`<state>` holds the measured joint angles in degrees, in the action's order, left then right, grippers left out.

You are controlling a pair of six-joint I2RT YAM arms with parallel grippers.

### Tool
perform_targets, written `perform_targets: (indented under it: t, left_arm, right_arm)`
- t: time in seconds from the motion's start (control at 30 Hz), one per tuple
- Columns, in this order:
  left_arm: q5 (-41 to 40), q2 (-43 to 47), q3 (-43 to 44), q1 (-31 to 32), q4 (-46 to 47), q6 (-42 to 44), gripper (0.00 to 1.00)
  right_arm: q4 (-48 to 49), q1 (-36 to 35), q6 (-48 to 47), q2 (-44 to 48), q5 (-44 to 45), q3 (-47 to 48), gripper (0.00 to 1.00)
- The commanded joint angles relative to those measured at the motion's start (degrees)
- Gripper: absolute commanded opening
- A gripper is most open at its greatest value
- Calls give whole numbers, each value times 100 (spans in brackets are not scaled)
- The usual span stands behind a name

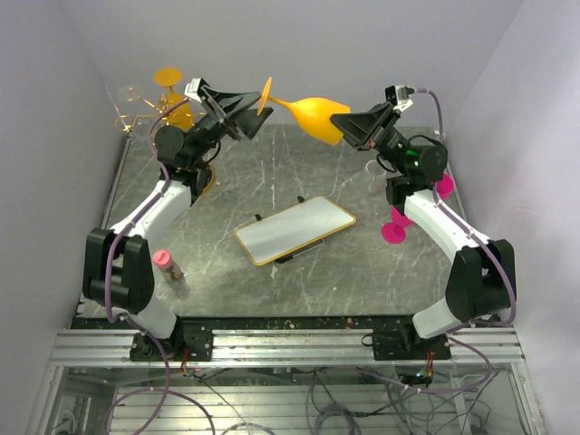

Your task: Take the wine glass off the wine glass rack

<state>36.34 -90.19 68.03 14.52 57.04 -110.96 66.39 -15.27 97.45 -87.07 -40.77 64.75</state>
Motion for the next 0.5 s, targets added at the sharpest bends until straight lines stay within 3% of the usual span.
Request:
perform_targets:
  t: [0.0,0.1,0.23,0.47]
  left_arm:
    - [-25,783,-216,-469,-1527,1345,87]
    - [-139,1269,-172,-810,-3174,2396,100]
    - [-749,1735,523,-1171,-6010,4119,100]
    - [-2379,1356,2422,-1364,-8813,6298,98]
  right_arm:
    - [-4039,16,-1094,369,752,728,0]
    - [-5553,15,-1874,558,1729,1159,0]
    - [-6584,1,-2250,306,2310,1666,0]
    - [-9128,-179,-2860,-660,3731,3153,0]
